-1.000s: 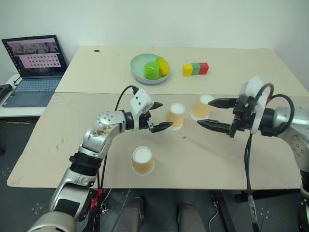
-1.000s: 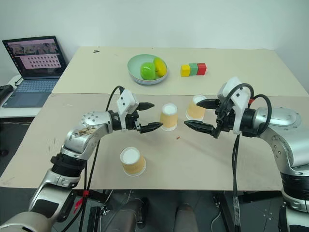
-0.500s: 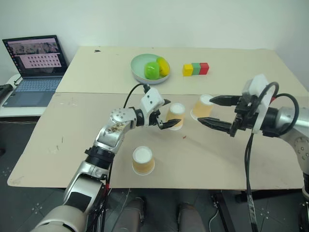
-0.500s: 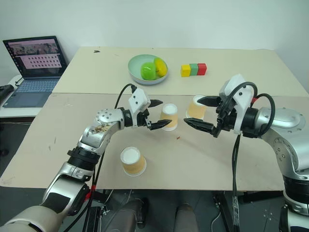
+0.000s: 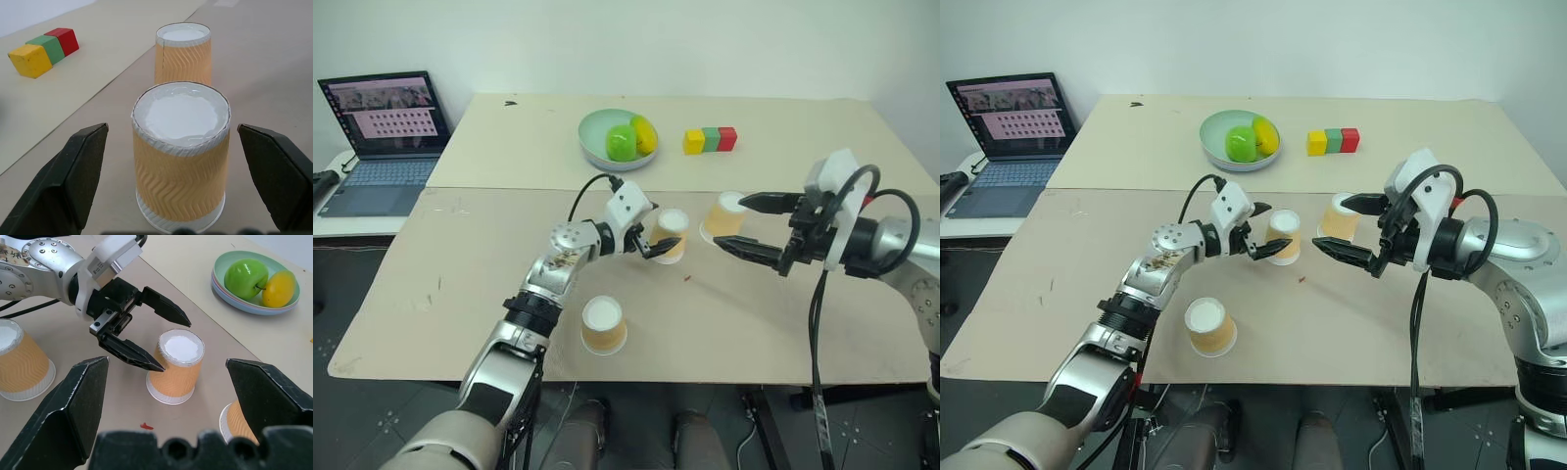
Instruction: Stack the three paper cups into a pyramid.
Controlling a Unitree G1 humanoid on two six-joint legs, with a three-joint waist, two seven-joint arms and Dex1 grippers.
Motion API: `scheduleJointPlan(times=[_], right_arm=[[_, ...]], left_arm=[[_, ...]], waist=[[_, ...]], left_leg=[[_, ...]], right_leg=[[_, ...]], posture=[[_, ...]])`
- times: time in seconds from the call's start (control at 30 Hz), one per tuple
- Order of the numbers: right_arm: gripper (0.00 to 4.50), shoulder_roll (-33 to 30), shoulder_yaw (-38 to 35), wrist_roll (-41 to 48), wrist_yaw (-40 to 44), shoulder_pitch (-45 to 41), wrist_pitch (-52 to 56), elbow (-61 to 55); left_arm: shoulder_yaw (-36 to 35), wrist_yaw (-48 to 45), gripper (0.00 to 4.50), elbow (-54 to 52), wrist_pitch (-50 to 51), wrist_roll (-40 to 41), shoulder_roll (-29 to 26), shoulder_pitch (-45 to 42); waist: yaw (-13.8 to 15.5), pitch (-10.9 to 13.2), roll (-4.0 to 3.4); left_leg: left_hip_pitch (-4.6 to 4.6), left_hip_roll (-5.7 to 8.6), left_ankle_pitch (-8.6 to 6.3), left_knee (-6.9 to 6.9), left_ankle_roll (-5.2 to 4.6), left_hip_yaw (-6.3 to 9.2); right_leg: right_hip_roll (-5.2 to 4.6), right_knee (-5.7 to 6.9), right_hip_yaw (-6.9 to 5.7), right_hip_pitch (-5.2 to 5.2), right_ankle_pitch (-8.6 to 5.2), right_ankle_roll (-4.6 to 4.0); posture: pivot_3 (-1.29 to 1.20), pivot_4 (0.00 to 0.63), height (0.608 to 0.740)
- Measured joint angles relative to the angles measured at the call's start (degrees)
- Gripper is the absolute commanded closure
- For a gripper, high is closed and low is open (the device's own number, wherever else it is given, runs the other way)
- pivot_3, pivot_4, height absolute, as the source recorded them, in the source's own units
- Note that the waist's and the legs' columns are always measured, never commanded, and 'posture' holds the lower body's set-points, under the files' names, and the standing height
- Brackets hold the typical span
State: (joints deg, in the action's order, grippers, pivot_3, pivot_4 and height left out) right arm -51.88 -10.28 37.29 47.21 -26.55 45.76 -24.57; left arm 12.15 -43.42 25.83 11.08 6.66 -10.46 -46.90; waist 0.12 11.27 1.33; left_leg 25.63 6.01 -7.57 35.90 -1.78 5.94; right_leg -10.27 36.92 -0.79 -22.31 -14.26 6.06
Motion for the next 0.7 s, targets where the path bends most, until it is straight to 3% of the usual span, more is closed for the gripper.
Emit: scheduleJointPlan(times=[0.07, 0.2, 0.7], right_arm=[[0.00, -0.1, 0.0, 0.0, 0.0, 0.0, 0.0, -0.1], [0.00, -0.3, 0.0, 0.0, 0.0, 0.0, 0.0, -0.2], [0.00, -0.3, 0.0, 0.0, -1.3, 0.0, 0.0, -0.3]], left_arm=[[-0.3, 0.1, 0.63, 0.0, 0.0, 0.1, 0.5, 0.0], [-1.4, 0.2, 2.03, 0.1, 0.0, 0.4, 1.7, -0.5], [-3.7, 1.4, 2.06, 1.8, 0.7, 0.3, 4.2, -3.1]], waist=[[0.0, 0.0, 0.00], [0.0, 0.0, 0.00], [-0.1, 0.0, 0.01]], left_leg=[[0.01, 0.00, 0.00, 0.00, 0.00, 0.01], [0.01, 0.00, 0.00, 0.01, 0.00, 0.01], [0.01, 0.00, 0.00, 0.02, 0.00, 0.01]], right_leg=[[0.00, 0.00, 0.00, 0.00, 0.00, 0.00], [0.00, 0.00, -0.01, 0.00, 0.00, 0.01], [0.00, 0.01, -0.01, 0.01, 0.00, 0.02]], posture=[[0.00, 0.150, 0.740], [0.00, 0.150, 0.740], [0.00, 0.150, 0.740]])
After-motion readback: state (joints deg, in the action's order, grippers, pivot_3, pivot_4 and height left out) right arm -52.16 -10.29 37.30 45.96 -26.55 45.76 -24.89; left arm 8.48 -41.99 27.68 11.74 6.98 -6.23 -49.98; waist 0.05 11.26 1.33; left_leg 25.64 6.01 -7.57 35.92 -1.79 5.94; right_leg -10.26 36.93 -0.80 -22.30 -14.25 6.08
